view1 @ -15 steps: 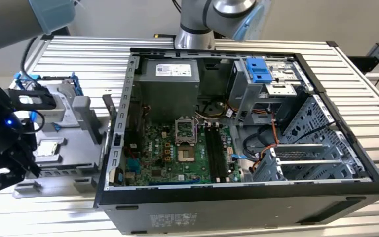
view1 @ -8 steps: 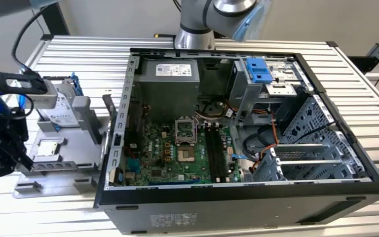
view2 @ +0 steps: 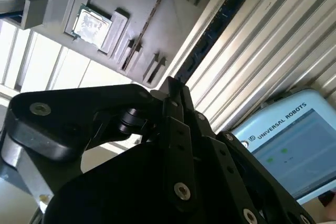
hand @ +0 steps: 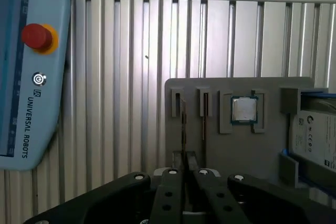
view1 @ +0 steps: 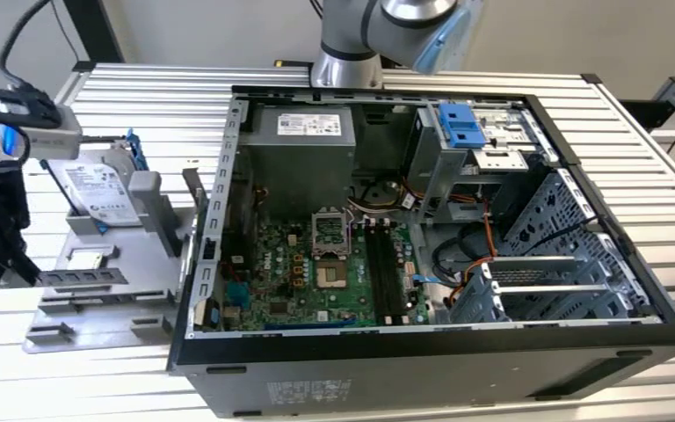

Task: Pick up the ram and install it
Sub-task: 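Pick up the ram and move it above insertion slot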

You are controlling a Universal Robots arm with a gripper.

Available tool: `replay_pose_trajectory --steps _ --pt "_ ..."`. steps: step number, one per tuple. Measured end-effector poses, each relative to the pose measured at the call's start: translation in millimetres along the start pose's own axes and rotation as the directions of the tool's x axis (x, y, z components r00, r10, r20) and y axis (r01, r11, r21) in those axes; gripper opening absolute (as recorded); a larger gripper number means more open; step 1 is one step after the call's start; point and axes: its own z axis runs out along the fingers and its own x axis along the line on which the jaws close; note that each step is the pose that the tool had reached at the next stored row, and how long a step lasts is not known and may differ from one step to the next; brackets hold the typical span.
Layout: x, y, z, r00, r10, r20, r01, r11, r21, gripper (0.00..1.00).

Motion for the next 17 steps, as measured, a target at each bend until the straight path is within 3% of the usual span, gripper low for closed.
replay_pose_trajectory --steps 17 --pt "-0.5 1.8 -77.4 1.0 0.0 -0.0001 0.0 1.0 0.0 0.0"
